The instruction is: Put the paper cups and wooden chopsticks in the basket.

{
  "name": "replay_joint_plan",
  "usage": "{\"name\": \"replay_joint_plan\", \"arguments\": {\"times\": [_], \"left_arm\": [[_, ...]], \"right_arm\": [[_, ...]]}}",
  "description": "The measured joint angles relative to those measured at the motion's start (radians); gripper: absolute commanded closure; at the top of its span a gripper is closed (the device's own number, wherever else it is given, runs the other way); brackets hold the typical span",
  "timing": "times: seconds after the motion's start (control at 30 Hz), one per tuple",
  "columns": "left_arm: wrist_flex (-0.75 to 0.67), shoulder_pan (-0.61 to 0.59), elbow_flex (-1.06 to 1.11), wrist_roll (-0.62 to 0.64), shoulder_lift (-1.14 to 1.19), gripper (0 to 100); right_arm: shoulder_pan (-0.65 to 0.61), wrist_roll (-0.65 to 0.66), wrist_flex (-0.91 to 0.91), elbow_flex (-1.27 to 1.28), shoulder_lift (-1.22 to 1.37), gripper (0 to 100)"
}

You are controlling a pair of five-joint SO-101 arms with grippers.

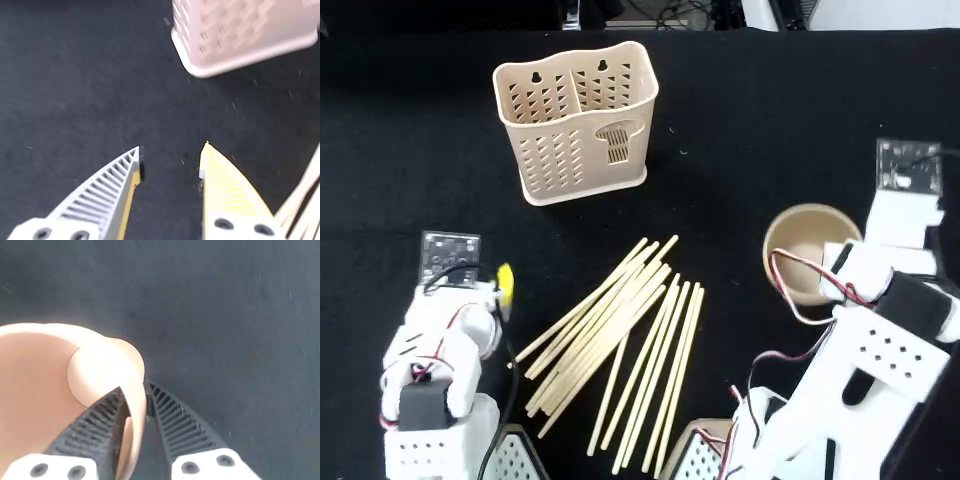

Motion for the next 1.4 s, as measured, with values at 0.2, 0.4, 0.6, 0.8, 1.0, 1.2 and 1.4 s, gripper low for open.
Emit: {"name": "replay_joint_plan", "arguments": {"times": [0.2,0.4,0.6,0.8,1.0,1.2,1.4], "left_arm": [[-0.003,-0.094,-0.178,-0.08,0.126,79],[0.087,-0.112,-0.562,-0.087,0.477,80],[0.167,-0.112,-1.014,-0.087,0.859,79],[0.198,-0.112,-1.416,0.021,1.197,79],[0.209,-0.034,-1.703,0.161,1.47,79],[0.167,0.035,-1.792,0.166,1.668,79],[0.124,0.057,-1.82,0.17,1.852,79]], "right_arm": [[-0.137,-0.069,0.052,-0.164,0.0,98.6],[-0.222,-0.106,0.052,-0.18,0.0,98.6],[-0.304,-0.147,0.018,-0.252,0.0,98.6],[-0.379,-0.215,-0.032,-0.423,0.034,98.6],[-0.439,-0.262,-0.08,-0.568,0.247,98.6],[-0.443,-0.273,-0.084,-0.736,0.385,98.6],[-0.443,-0.273,-0.084,-0.79,0.439,98.6]]}}
